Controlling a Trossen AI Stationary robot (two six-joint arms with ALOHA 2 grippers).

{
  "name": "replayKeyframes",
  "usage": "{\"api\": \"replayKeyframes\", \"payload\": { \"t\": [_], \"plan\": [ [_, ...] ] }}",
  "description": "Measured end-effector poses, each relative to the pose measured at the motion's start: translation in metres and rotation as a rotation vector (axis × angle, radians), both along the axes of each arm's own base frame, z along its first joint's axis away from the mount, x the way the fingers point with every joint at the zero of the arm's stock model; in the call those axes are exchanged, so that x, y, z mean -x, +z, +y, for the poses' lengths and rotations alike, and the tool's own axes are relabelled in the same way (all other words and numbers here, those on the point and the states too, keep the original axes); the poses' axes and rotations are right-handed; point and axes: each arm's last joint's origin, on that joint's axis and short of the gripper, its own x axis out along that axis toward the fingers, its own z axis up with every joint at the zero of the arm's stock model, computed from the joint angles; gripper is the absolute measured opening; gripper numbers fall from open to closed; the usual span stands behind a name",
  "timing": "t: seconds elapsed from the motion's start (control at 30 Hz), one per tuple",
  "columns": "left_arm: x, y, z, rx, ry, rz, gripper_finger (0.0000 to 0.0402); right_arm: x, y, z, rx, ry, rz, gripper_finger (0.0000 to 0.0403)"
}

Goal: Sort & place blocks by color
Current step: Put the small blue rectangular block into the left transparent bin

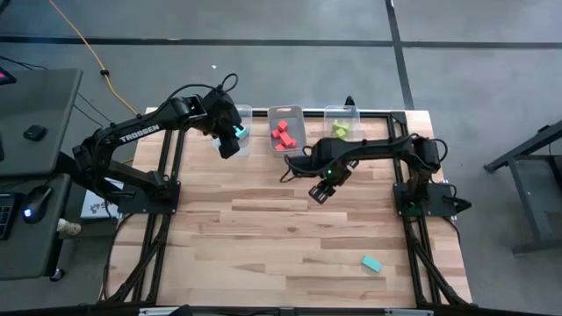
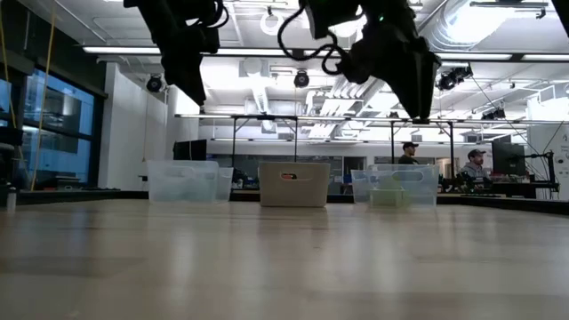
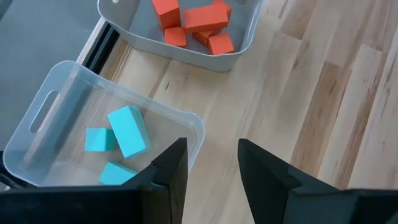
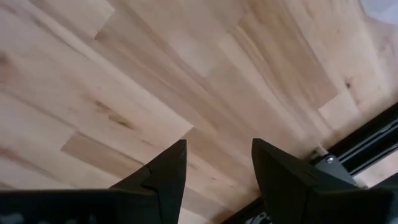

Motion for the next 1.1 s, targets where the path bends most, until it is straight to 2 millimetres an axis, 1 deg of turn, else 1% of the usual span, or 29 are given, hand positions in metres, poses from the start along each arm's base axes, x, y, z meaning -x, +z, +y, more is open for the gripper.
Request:
{"api": "replayKeyframes", "payload": {
  "t": [0.13, 0.27, 0.43, 0.6, 0.87, 0.93, 1.03, 1.1],
  "plan": [
    [0.000, 0.000, 0.000, -0.002, -0.004, 0.001, 0.0117, 0.002, 0.003, 0.023, 0.009, 0.015, -0.007, 0.0172],
    [0.000, 0.000, 0.000, -0.002, -0.004, 0.001, 0.0117, 0.008, 0.010, 0.044, 0.027, 0.031, -0.030, 0.0172],
    [0.000, 0.000, 0.000, 0.002, 0.004, -0.002, 0.0117, 0.019, 0.025, 0.061, 0.083, 0.040, -0.087, 0.0172],
    [0.000, 0.000, 0.000, 0.007, 0.008, -0.005, 0.0117, 0.037, 0.050, 0.064, 0.162, 0.039, -0.190, 0.0171],
    [0.000, 0.000, 0.000, 0.022, 0.041, -0.018, 0.0117, 0.070, 0.088, 0.055, 0.251, 0.037, -0.355, 0.0171],
    [0.000, 0.000, 0.000, 0.027, 0.053, -0.023, 0.0117, 0.083, 0.090, 0.055, 0.273, 0.024, -0.373, 0.0171],
    [0.000, 0.000, 0.000, 0.027, 0.053, -0.023, 0.0117, 0.108, 0.081, 0.054, 0.278, -0.026, -0.353, 0.0171],
    [0.000, 0.000, 0.000, 0.027, 0.053, -0.023, 0.0117, 0.121, 0.074, 0.055, 0.274, -0.050, -0.368, 0.0171]
  ]
}}
